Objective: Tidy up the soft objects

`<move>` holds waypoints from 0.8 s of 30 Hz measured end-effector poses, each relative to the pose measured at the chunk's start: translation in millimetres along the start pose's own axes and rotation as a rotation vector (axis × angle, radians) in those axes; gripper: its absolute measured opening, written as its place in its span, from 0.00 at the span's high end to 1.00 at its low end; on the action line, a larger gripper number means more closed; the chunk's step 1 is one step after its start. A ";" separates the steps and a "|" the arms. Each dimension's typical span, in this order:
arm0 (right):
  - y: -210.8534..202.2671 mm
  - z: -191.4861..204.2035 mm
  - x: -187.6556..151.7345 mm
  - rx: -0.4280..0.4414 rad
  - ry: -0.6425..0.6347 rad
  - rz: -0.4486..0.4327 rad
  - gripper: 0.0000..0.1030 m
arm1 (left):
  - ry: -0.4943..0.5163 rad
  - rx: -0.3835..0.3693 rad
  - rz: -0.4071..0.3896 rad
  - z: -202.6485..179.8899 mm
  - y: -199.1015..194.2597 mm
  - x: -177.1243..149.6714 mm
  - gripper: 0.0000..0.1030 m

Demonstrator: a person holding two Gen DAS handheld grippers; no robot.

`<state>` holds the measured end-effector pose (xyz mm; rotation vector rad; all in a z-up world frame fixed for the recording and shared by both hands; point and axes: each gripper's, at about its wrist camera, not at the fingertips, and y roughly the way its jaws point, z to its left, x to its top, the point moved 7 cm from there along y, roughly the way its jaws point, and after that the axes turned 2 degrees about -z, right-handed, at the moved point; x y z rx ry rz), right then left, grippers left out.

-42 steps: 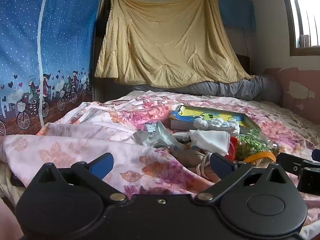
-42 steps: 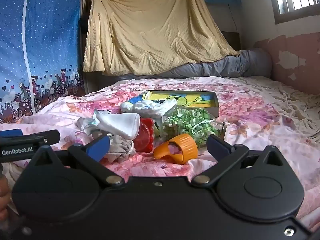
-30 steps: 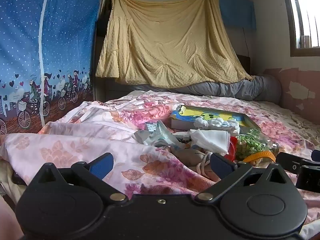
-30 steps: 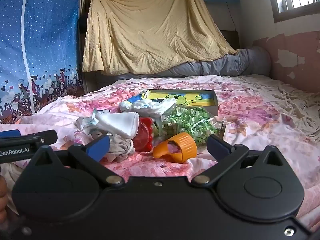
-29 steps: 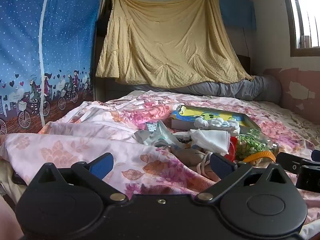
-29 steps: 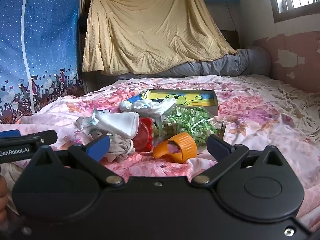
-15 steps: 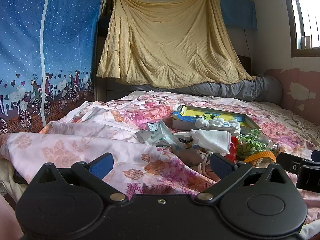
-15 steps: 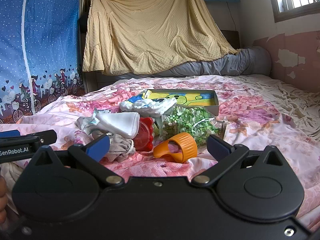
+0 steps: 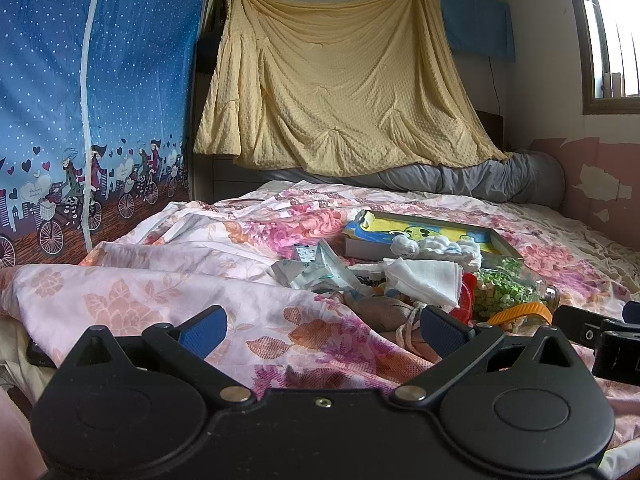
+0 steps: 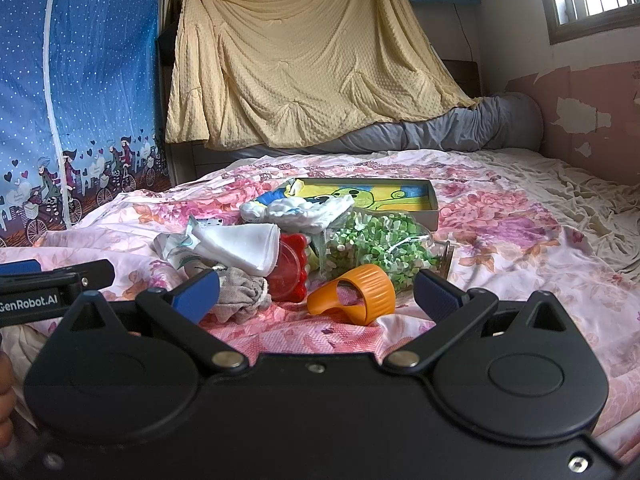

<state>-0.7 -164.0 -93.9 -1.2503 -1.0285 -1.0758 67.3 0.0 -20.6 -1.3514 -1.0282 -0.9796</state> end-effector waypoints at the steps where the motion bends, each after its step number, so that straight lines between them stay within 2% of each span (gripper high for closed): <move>1: 0.5 -0.2 0.1 0.000 0.000 0.000 0.00 | 0.000 0.001 -0.001 0.1 0.0 -0.2 0.01; 24: 1.4 2.0 -5.3 -0.004 0.003 0.026 0.00 | 0.001 -0.001 0.006 9.4 -10.6 -2.0 0.01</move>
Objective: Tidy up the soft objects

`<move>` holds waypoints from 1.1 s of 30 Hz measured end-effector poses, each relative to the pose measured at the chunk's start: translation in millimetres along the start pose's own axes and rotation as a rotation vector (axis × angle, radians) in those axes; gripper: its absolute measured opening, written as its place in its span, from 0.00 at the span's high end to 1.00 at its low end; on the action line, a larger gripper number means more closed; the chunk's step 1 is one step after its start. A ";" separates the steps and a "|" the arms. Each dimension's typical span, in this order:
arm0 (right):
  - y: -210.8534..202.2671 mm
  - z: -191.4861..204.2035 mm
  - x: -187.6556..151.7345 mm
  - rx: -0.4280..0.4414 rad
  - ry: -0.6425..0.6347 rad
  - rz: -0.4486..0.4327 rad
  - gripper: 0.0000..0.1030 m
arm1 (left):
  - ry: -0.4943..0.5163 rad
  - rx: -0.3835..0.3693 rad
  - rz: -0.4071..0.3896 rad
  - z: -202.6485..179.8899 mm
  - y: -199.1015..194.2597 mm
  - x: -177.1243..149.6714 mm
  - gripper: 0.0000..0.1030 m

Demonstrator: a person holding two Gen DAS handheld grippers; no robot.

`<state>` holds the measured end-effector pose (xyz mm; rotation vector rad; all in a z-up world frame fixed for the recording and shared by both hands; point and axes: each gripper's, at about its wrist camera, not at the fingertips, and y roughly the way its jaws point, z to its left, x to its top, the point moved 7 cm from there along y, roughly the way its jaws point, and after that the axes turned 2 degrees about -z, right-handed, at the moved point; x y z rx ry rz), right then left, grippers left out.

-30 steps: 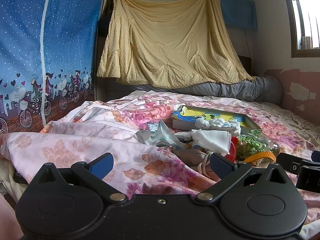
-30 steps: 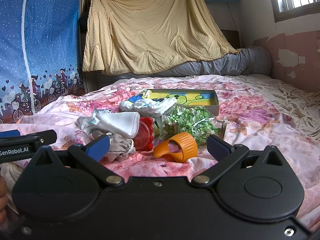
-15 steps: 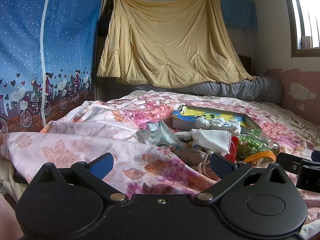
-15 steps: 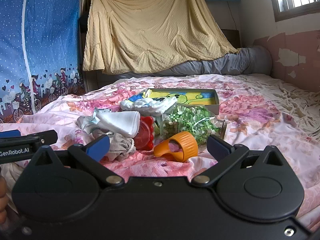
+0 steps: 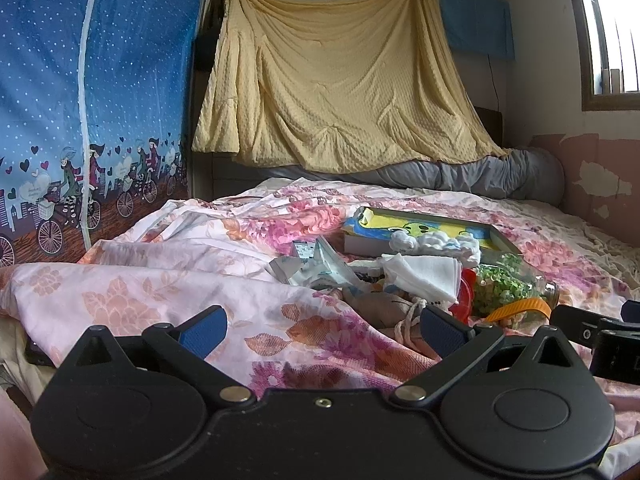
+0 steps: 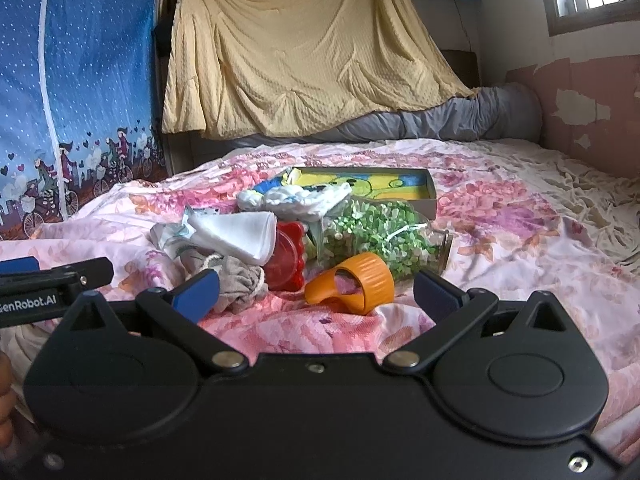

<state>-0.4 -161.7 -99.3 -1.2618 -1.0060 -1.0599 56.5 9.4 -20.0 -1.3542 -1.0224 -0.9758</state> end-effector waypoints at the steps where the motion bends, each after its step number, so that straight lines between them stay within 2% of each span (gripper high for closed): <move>1: 0.4 0.0 -0.9 -0.003 -0.001 0.006 0.00 | 0.002 0.000 0.003 0.9 -1.2 -0.3 0.01; 8: 1.4 -1.6 -1.8 -0.001 0.005 0.023 0.00 | 0.008 0.006 0.024 -8.1 12.0 -7.6 0.01; 33: 5.1 -0.8 -4.1 0.001 0.000 0.045 0.00 | 0.018 0.007 0.052 -10.8 17.2 -10.4 0.01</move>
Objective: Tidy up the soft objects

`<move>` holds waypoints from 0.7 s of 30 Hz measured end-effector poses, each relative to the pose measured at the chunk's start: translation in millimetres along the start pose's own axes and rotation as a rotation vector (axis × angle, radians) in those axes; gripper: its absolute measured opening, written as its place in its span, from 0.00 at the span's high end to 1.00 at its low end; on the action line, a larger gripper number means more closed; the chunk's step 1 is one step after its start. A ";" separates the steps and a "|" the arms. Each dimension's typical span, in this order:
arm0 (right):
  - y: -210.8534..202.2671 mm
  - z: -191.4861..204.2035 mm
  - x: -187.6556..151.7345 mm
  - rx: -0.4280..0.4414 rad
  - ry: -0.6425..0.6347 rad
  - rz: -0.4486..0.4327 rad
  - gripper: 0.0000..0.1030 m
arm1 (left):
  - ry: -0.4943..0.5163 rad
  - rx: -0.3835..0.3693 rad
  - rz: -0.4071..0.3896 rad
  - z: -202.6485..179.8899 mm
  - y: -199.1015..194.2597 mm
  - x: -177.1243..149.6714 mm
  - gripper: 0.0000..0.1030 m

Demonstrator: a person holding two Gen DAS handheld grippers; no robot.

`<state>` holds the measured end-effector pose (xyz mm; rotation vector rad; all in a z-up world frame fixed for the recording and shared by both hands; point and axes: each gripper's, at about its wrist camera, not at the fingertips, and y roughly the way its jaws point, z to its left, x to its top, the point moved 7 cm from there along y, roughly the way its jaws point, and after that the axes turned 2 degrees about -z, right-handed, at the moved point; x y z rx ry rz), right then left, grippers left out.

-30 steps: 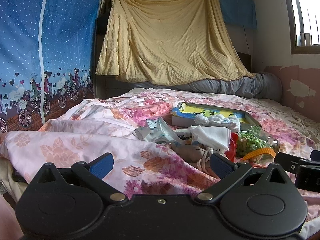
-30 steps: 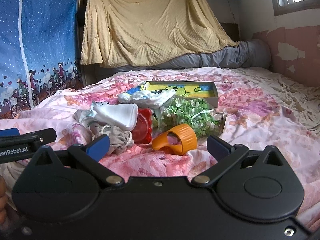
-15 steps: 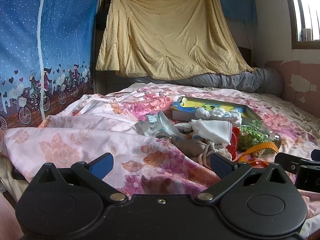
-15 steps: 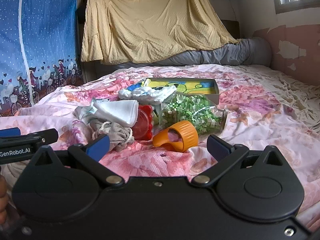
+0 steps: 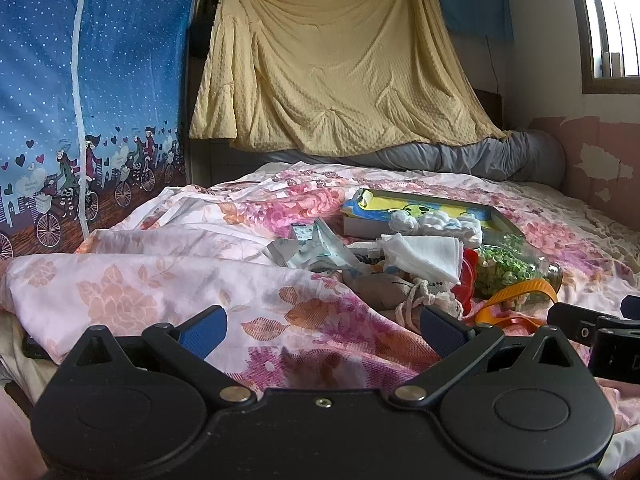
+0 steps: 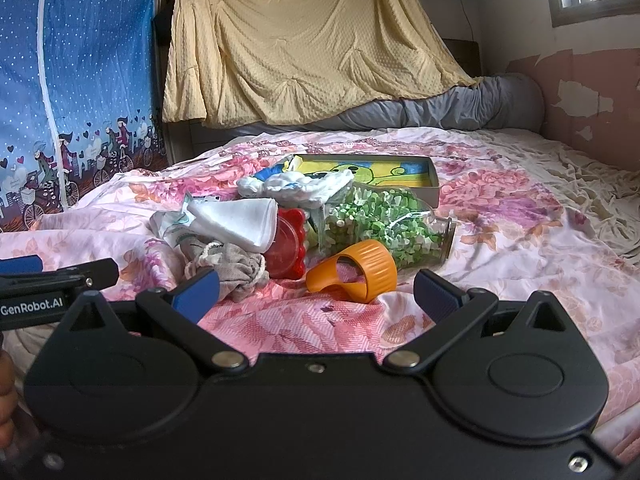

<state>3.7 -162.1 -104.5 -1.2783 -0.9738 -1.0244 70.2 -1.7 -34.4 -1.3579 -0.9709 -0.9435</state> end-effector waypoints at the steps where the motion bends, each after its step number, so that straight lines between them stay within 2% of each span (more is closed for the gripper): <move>1: 0.0 0.0 -0.1 0.000 0.000 0.000 0.00 | 0.000 0.000 0.000 -0.2 0.2 -0.1 0.01; 21: 2.6 2.6 -2.1 0.007 -0.005 0.019 0.00 | 0.002 -0.002 0.003 -0.7 0.7 -1.2 0.01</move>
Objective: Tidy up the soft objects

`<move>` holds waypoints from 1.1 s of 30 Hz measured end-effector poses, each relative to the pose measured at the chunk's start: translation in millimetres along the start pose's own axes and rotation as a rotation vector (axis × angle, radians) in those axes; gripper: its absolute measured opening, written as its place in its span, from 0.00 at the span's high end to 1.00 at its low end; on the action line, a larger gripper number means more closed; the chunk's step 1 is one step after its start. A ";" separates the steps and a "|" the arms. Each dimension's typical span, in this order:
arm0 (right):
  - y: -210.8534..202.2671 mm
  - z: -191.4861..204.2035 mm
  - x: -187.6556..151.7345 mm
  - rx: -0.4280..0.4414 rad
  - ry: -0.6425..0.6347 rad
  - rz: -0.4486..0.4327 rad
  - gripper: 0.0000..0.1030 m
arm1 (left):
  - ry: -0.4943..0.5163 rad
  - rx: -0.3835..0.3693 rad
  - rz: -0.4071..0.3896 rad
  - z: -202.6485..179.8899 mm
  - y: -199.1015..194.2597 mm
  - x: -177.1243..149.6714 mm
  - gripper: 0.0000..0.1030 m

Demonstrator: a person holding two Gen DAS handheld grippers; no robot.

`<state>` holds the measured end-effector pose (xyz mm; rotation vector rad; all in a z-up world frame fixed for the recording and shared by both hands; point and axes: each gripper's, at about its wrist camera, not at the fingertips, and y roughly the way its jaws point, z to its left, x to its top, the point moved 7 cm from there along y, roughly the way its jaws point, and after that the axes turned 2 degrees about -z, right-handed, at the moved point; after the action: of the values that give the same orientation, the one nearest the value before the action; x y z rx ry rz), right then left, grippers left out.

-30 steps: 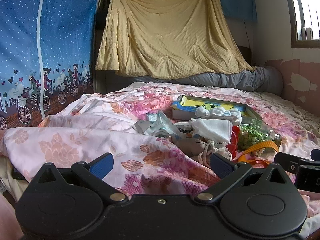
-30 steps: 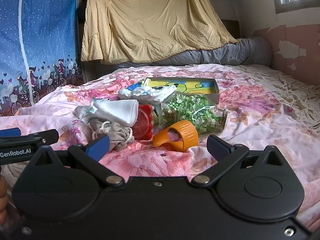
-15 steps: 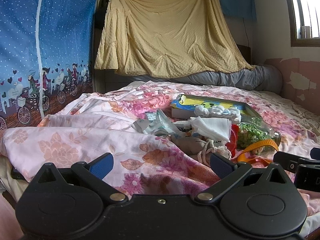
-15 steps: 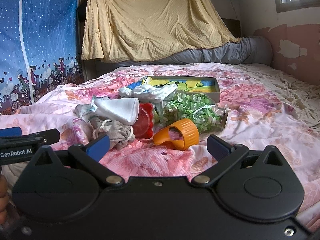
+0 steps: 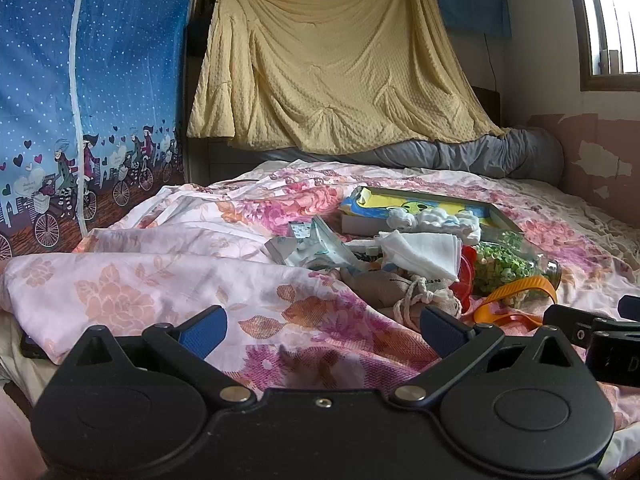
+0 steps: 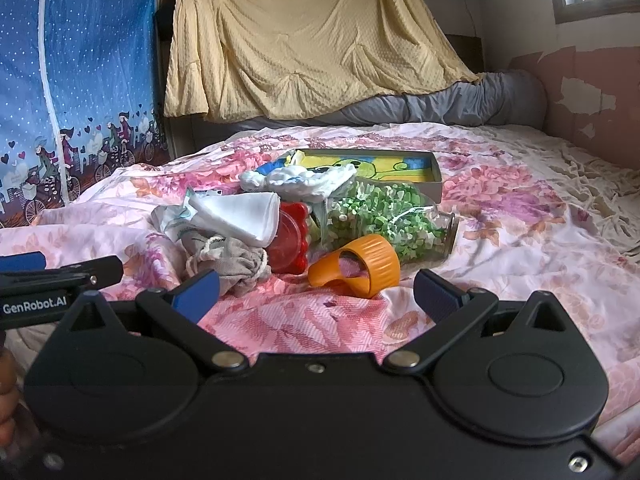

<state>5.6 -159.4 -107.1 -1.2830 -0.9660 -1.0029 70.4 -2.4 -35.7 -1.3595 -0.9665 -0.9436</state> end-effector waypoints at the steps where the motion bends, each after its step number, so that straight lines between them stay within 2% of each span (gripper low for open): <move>1: 0.1 0.0 -0.1 0.000 0.000 0.001 0.00 | 0.000 0.000 0.001 -0.2 0.2 -0.2 0.01; 12: 8.8 -6.3 0.0 0.000 0.002 0.034 0.00 | 0.014 -0.007 0.016 -6.3 7.1 -4.6 0.01; 18: 26.4 -22.5 3.9 0.015 0.034 0.081 0.00 | 0.057 -0.044 0.032 -10.5 21.4 -1.9 0.01; 23: 49.4 -38.6 7.3 0.060 0.080 0.151 0.00 | 0.140 -0.096 0.024 -19.7 36.6 2.2 0.01; 28: 78.0 -46.9 13.7 0.172 0.062 0.261 0.00 | 0.177 -0.172 0.014 -29.2 54.3 13.4 0.01; 33: 102.9 -60.1 16.7 0.242 0.184 0.362 0.00 | 0.190 -0.283 0.027 -46.8 75.5 24.1 0.01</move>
<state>109.6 -217.6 -123.7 -1.0922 -0.6605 -0.6856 149.9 -48.7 -37.6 -1.4810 -0.6877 -1.1992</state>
